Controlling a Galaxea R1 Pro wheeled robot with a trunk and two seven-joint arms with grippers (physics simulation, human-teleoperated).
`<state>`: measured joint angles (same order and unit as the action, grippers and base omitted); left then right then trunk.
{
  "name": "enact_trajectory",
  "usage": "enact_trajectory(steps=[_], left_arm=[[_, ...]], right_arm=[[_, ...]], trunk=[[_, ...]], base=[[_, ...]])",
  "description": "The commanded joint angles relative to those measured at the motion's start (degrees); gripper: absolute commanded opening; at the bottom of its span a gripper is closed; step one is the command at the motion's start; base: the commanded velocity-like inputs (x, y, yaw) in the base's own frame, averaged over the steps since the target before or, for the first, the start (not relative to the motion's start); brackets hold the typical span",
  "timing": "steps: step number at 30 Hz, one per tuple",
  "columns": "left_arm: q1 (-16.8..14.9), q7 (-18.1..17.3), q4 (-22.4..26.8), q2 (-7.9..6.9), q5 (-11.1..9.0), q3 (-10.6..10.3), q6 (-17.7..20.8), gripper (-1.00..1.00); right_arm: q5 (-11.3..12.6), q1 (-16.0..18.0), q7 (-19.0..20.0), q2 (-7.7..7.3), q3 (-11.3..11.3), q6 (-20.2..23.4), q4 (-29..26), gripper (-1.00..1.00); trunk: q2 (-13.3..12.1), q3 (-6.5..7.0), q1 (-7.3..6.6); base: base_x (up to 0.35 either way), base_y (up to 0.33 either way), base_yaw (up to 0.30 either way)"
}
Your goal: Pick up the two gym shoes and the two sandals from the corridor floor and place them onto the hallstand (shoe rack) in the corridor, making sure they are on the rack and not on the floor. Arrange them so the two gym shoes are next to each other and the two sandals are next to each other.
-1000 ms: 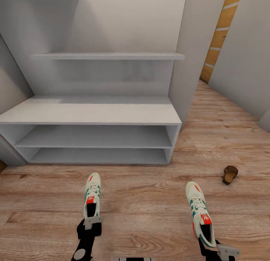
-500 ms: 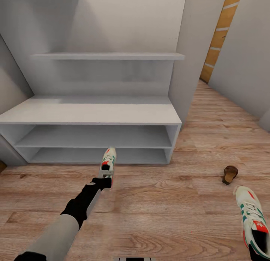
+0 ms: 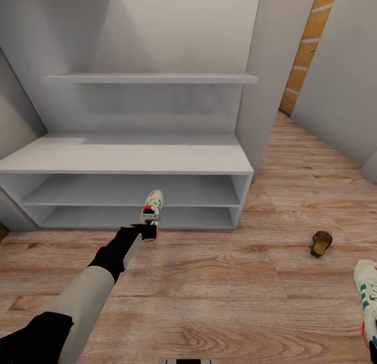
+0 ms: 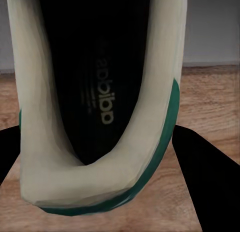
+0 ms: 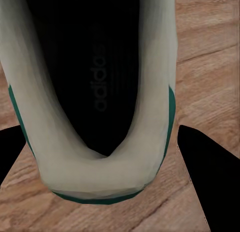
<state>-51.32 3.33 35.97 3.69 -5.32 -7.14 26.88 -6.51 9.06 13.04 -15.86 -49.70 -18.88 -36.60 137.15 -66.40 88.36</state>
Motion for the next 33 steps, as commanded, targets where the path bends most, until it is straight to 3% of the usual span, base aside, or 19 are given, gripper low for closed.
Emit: enact_trajectory(steps=[1,13,25,33], left_arm=[[0.0,0.3,0.2,-0.03,-0.5,-0.2,0.3,-1.0],[-0.1,-1.9,0.9,-0.05,-0.3,-0.3,0.8,-1.0],[-0.7,-2.0,0.9,-0.16,-0.3,-0.2,4.0,-1.0],[-0.6,-1.9,1.7,-0.15,-0.2,-0.2,4.1,-1.0]], right_arm=[[-0.6,0.1,0.4,0.06,-0.4,-0.2,-0.2,-1.0],[-0.8,0.1,0.5,0.88,-0.1,-0.1,-2.0,-1.0],[-0.8,0.1,0.5,0.92,-0.1,-0.1,-2.1,-1.0],[-0.8,0.1,0.5,0.92,-0.1,-0.1,-2.1,-1.0]], trunk=[[0.0,-0.05,-0.01],[0.0,-0.21,-0.01],[4.8,-3.4,2.63],[4.8,-3.75,2.63]], base=[[0.0,0.0,0.0],[0.0,0.0,0.0],[0.0,0.0,0.0],[0.0,0.0,0.0]])
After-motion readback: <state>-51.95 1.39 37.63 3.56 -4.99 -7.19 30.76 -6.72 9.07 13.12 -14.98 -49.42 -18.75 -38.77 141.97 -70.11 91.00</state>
